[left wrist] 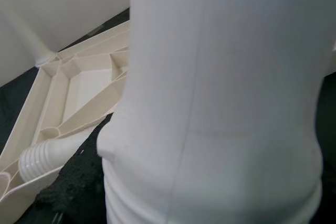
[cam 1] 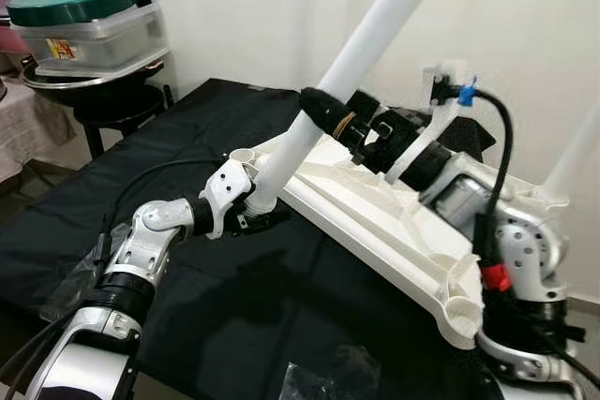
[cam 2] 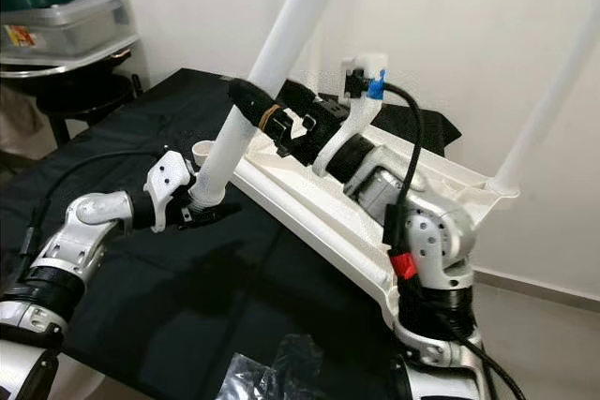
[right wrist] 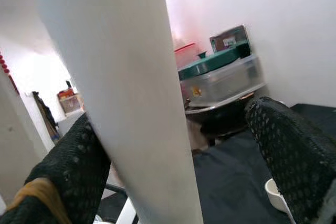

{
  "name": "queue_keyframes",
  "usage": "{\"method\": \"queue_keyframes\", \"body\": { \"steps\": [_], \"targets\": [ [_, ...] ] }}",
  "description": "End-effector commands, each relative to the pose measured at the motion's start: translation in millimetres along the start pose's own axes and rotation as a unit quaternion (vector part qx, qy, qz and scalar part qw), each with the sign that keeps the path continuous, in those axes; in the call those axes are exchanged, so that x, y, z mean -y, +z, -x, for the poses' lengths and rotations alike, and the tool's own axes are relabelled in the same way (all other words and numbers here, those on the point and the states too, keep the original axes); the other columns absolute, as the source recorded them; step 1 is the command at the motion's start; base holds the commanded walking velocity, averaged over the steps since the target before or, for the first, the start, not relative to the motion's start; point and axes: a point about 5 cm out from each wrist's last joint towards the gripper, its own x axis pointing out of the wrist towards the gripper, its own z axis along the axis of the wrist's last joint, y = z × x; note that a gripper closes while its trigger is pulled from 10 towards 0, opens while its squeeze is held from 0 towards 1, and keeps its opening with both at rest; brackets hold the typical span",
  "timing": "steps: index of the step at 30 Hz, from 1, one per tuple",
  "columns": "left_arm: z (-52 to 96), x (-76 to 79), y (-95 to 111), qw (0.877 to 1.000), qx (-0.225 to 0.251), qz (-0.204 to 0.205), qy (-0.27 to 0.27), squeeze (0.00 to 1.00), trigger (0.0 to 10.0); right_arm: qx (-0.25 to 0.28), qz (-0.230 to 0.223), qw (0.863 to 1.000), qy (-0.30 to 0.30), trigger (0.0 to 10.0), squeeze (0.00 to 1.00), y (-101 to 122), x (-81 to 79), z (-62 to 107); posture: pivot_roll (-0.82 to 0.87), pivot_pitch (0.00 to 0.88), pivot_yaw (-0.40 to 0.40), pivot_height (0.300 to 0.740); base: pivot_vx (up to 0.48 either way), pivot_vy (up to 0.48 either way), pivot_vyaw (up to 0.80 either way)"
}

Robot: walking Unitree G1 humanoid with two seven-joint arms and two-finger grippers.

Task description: Building children table

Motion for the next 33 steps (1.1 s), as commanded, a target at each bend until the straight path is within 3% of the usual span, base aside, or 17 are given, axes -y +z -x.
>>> {"method": "queue_keyframes", "body": {
  "steps": [1,9,10,11,12,14,15,24,25,33],
  "targets": [
    [-0.8,0.4,3,1.000,0.007,-0.002,-0.007,0.00,10.0,-0.003,-0.004,1.000,-0.015,10.0,1.00,-6,3.4,-0.1,0.02,0.000,-0.016,0.740,0.000,0.000,0.00],
    [-4.0,4.1,3,1.000,0.005,-0.003,-0.020,0.00,10.0,0.005,-0.046,0.997,-0.055,10.0,1.00,-38,8.7,-9.4,0.04,0.000,-0.016,0.740,0.000,0.000,0.00],
    [-3.8,4.6,2,1.000,0.003,-0.003,-0.020,0.00,10.0,0.005,-0.051,0.997,-0.056,10.0,0.89,-40,7.5,-10.8,0.04,0.000,-0.016,0.740,0.000,0.000,0.00],
    [-3.5,4.8,1,1.000,0.001,-0.003,-0.020,0.00,10.0,0.004,-0.055,0.997,-0.055,10.0,0.35,-44,5.9,-11.8,0.04,0.000,-0.016,0.740,0.000,0.000,0.00],
    [-3.1,5.1,0,1.000,-0.001,-0.002,-0.020,0.00,10.0,0.001,-0.059,0.997,-0.054,10.0,0.16,-46,4.5,-12.5,0.03,0.000,-0.017,0.740,0.000,0.000,0.00],
    [-2.8,5.5,-1,1.000,-0.002,-0.002,-0.020,0.00,10.0,-0.001,-0.062,0.997,-0.053,10.0,0.16,-49,3.3,-12.8,0.03,0.000,-0.017,0.740,0.000,0.000,0.00],
    [-2.5,6.0,-1,1.000,-0.004,-0.002,-0.020,0.00,10.0,-0.005,-0.066,0.996,-0.054,10.0,0.00,-52,2.3,-12.7,0.03,0.000,-0.018,0.740,0.000,0.000,0.00],
    [-3.5,8.7,-3,1.000,-0.005,-0.001,-0.023,0.00,10.0,-0.015,-0.090,0.994,-0.055,10.0,0.00,-67,-0.7,-12.5,0.03,0.000,-0.018,0.740,0.000,0.000,0.00],
    [-3.9,8.7,-3,1.000,-0.005,-0.001,-0.023,0.00,10.0,-0.011,-0.094,0.994,-0.056,0.0,0.00,-68,-0.7,-12.8,0.03,0.000,-0.019,0.740,0.000,0.000,0.00],
    [-4.0,7.4,-2,1.000,-0.004,-0.001,-0.020,0.00,10.0,-0.006,-0.089,0.994,-0.070,0.0,0.00,-70,5.0,-11.7,0.03,0.000,-0.025,0.740,0.000,0.000,0.00]
  ]
}}
